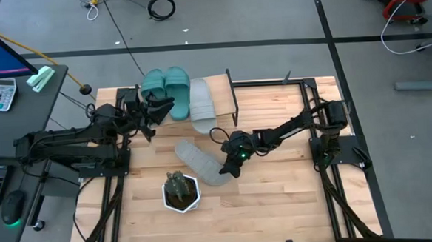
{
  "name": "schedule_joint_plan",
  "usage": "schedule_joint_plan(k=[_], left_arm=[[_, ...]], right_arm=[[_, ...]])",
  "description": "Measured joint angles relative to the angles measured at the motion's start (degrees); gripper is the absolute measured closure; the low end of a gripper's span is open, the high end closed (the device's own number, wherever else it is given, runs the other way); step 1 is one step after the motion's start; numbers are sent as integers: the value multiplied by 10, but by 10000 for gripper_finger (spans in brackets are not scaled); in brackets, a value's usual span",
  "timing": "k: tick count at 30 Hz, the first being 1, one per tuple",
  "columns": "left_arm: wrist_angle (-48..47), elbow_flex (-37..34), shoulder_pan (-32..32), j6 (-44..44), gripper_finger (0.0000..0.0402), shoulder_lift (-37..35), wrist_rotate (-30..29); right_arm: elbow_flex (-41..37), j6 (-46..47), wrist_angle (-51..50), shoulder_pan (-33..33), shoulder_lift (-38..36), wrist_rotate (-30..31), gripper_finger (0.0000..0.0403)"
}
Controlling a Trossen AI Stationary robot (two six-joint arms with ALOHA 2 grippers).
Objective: Pick and place slides into the shelf
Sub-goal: Put the gray slipper on the shelf
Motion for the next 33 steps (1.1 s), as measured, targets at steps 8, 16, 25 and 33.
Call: schedule_joint_plan(k=[8,16,25,33], left_arm=[[-2,0,0,1,279,-7,0],[2,0,0,5,278,-8,1],[1,0,0,14,289,-7,-18],[3,0,0,13,289,-6,-89]], right_arm=[[-1,-81,-250,31,-123,3,355],[-3,-94,-500,76,-278,12,355],[-3,1,-741,125,-498,147,355],[58,68,-845,148,-604,355,355]])
